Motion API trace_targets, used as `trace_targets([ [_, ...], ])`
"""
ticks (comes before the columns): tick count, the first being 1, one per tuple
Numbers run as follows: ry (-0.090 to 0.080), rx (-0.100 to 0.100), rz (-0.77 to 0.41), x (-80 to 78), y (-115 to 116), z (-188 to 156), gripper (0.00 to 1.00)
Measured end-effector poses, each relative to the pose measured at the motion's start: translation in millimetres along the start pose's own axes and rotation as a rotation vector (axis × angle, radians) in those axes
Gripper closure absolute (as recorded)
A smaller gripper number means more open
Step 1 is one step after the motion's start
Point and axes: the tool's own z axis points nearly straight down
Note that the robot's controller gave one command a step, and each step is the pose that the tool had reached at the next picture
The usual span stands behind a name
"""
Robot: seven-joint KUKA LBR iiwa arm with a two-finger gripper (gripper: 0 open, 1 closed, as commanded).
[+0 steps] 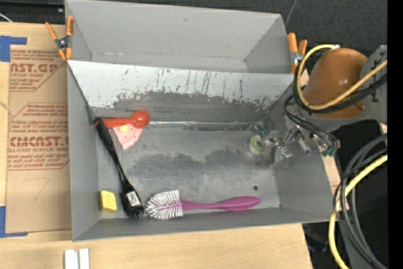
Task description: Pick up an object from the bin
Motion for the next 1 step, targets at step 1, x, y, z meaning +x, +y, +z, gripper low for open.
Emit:
trace_targets([
  [1, 0.015, -0.005, 0.117, -2.5, -5.0, 3.7, 0.0],
])
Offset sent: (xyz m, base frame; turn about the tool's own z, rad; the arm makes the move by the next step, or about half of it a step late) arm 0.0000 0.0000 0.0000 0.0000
